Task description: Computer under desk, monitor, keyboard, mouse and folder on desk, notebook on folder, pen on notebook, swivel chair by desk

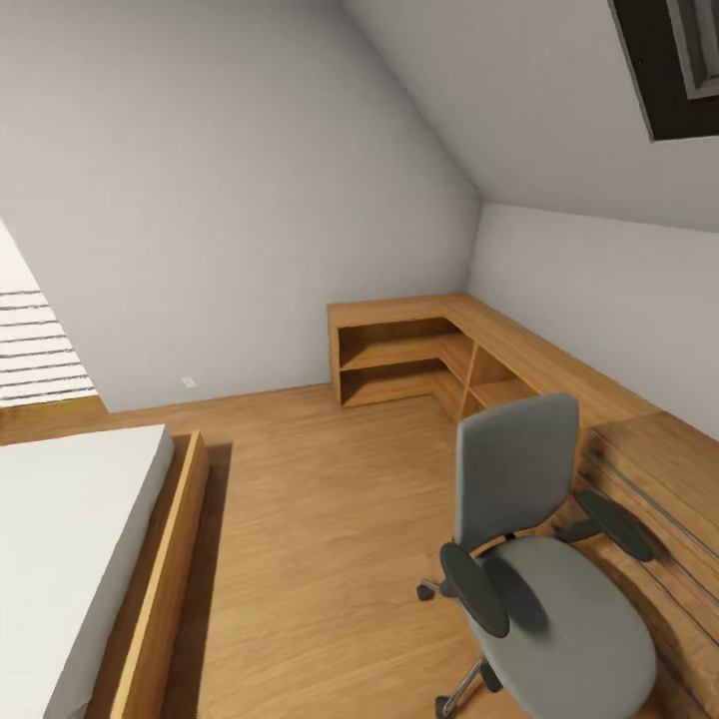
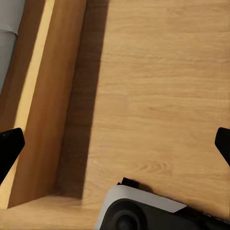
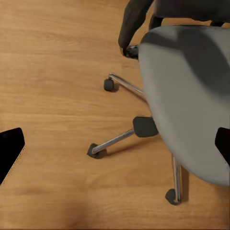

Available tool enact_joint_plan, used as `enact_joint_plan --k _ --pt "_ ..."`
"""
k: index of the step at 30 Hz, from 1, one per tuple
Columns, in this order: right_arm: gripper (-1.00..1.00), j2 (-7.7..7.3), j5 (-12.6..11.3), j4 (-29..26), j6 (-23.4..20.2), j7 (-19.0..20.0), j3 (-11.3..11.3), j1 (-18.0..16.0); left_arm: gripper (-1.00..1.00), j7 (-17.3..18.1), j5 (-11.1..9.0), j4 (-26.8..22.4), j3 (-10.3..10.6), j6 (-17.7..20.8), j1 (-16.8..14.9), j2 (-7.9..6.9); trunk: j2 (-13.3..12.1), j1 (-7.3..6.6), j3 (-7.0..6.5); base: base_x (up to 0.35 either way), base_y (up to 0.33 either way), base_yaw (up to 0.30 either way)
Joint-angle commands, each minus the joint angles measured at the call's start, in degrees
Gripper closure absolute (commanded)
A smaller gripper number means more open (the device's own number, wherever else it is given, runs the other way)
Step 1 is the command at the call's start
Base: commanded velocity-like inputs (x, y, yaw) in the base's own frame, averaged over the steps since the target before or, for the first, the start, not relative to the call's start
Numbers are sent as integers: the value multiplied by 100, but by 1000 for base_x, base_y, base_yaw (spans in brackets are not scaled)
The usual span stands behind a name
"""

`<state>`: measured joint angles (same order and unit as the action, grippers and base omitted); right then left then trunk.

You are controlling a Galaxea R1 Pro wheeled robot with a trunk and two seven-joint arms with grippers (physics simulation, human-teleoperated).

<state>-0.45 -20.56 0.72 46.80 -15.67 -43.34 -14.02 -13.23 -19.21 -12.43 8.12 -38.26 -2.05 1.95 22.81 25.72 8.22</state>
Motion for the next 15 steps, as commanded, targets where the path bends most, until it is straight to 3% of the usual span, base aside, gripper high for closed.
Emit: enact_joint_plan --k 1,7,15 --pt "-100 1 -17 8 14 -32 -49 -4 -100 -28 -39 4 50 -21 -6 -1 11 6 11 296 25 277" --pt "-100 1 -16 8 13 -32 -45 -4 -100 -23 -39 4 50 -23 -6 -6 11 6 11 247 161 281" --pt "-100 1 -10 8 5 -32 -43 -4 -100 -22 -39 4 50 -23 -6 -9 11 6 11 66 287 285"
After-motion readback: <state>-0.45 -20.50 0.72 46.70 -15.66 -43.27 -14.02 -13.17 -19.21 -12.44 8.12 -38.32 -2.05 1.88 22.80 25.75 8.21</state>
